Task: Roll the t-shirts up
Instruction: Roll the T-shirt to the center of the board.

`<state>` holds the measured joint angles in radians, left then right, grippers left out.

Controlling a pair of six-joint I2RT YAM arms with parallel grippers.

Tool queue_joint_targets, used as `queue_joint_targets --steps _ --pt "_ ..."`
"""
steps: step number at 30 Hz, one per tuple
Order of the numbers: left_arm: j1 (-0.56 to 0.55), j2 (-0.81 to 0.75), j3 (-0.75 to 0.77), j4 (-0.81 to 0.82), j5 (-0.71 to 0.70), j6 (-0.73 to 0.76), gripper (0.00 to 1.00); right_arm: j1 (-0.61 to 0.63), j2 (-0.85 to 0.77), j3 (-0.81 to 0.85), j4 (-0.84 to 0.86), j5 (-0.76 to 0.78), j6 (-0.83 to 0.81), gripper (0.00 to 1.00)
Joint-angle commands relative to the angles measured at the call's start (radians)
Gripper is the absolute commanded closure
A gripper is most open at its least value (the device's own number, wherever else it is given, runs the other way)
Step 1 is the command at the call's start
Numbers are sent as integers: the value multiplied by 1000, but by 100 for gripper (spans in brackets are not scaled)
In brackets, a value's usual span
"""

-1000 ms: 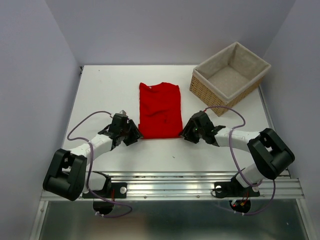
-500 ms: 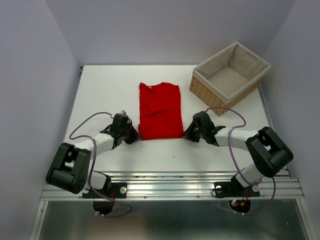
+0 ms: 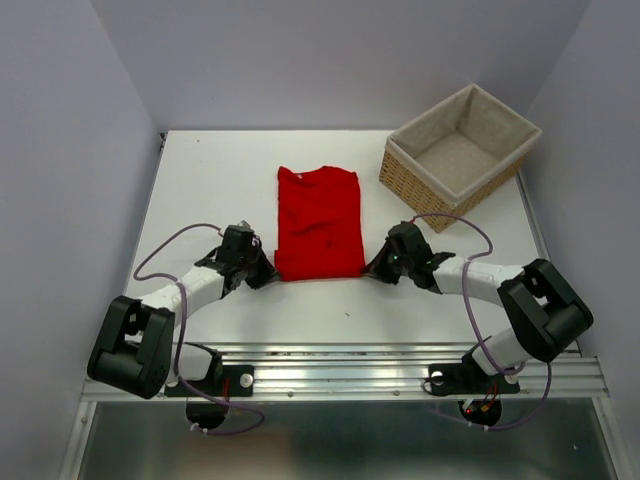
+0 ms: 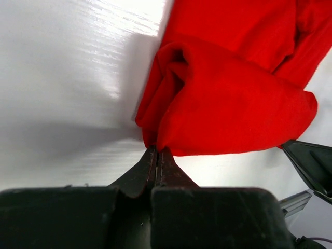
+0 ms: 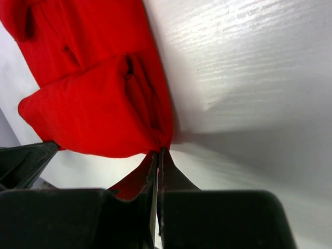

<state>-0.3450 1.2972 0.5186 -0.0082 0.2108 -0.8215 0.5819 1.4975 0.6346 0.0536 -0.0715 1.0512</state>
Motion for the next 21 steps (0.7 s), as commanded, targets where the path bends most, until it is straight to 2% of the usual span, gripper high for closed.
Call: queue_joint_targets --steps 1,11,21 --pt "3 -93 -8 -94 18 -1 100 -7 -60 -38 -21 -34 -14 99" --pt "1 -254 -40 -255 49 -21 100 36 -190 -85 -146 -48 26 99" --pt "4 -202 90 -372 32 -22 100 36 -200 5 -233 -25 10 99"
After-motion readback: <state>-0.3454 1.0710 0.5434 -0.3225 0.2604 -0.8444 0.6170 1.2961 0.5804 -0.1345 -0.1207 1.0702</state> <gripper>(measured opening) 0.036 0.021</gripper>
